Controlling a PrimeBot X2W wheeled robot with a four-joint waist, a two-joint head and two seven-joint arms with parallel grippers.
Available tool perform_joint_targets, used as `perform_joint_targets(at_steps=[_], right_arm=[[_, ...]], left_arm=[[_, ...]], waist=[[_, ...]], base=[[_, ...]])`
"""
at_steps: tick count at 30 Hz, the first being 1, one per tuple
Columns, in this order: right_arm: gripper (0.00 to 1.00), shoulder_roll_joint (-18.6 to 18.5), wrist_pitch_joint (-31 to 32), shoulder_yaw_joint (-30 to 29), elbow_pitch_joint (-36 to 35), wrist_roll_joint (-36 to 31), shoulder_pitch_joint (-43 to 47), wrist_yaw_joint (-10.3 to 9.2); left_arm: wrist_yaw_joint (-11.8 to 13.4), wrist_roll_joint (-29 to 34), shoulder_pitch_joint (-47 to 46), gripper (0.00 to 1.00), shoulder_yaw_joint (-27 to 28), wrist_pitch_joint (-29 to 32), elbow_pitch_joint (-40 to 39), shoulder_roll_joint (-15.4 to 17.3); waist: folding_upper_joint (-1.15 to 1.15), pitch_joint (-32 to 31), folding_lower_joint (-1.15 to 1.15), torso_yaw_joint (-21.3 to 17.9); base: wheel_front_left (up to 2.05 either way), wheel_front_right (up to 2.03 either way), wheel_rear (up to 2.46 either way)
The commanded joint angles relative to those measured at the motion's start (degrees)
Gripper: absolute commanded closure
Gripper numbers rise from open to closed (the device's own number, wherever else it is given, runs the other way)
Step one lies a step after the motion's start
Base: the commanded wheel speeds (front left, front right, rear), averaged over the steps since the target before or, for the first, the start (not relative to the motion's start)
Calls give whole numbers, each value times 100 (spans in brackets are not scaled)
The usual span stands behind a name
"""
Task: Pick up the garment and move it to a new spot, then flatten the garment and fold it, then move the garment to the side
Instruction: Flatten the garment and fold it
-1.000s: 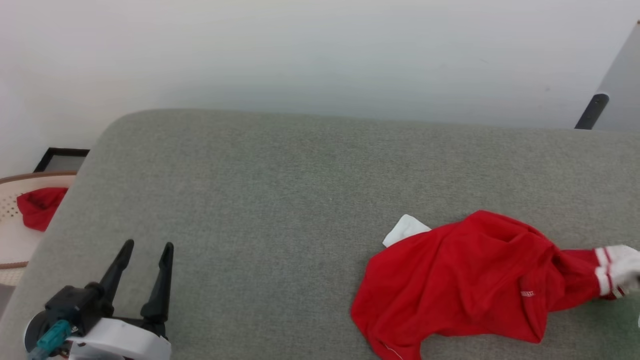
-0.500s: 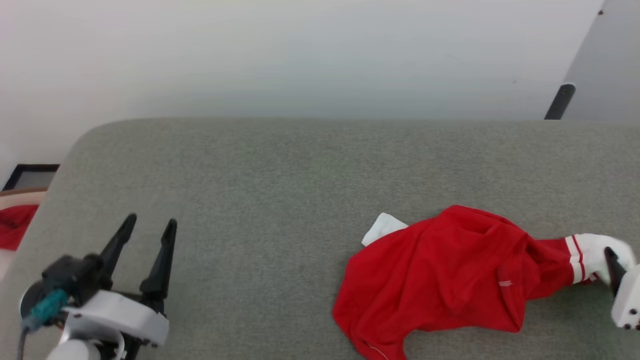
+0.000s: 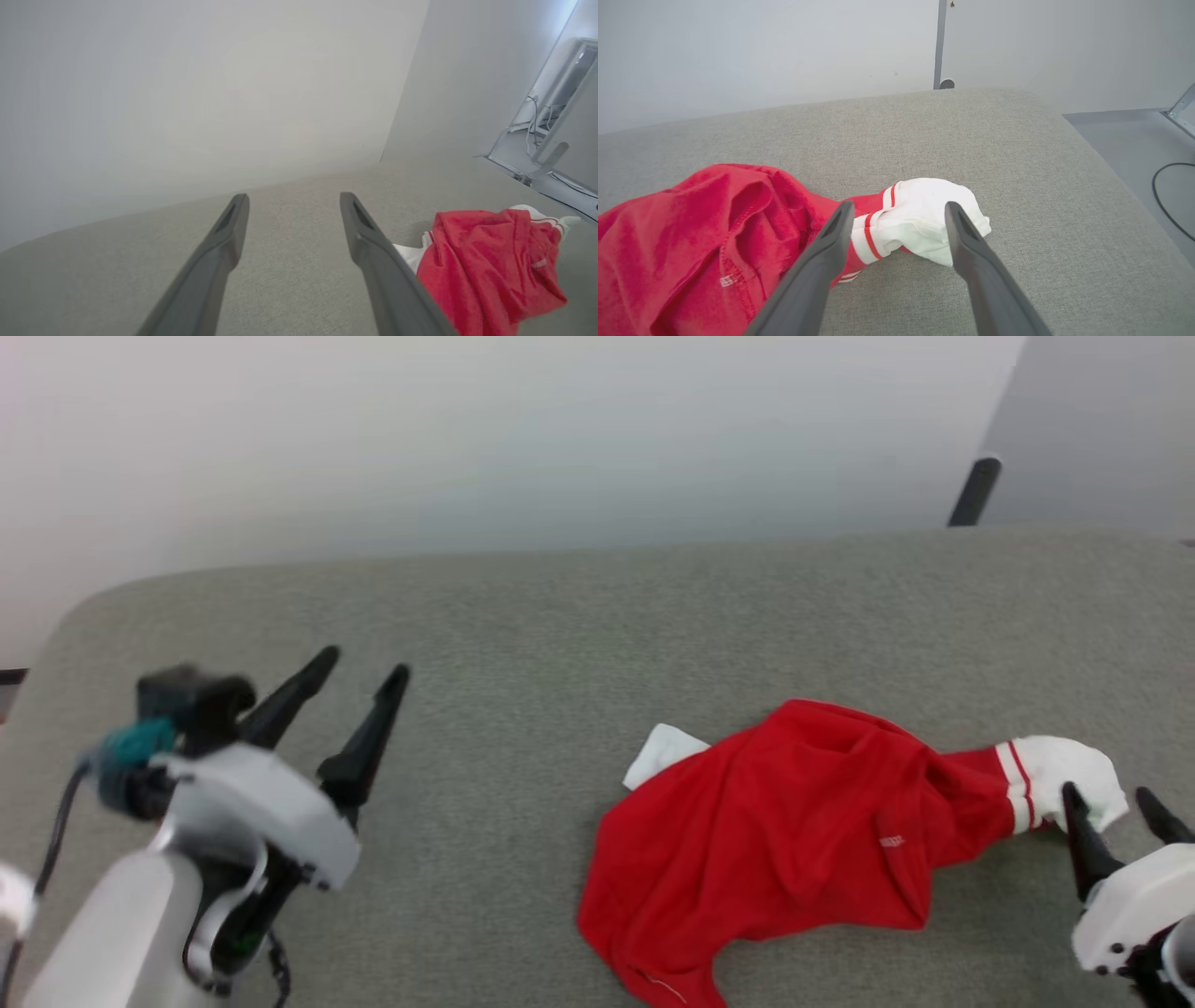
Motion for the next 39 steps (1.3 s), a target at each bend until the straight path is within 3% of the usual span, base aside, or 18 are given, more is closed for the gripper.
perform_joint_targets(at_steps=[1,6,15,30,39], right_arm=[[0,75,-66,56,-61,-5,74,-2],[0,188,-185,164,-175,15,-37,-2],[0,346,-412,345,-198,122,-219,-2],[0,479,-874,672,207,299,-605,-2],[0,521,-1099,777,511,363,-748,-2]], left_arm=[[-10,-234,-226,0,-135,285,-21,35],[-10,-707,-822,0,-681,1128,-90,174],[-11,-1395,-1755,0,-1568,2248,222,116],[-11,-1465,-2580,0,-2553,2438,1057,263],[-11,-1497,-2756,0,-3076,2379,1703,315]], waist=[[0,149,0,-186],[0,385,0,-427],[0,887,0,-834],[0,1605,0,-1363],[0,1755,0,-1476]], base=[[0,0,0],[0,0,0],[0,0,0],[0,0,0],[0,0,0]])
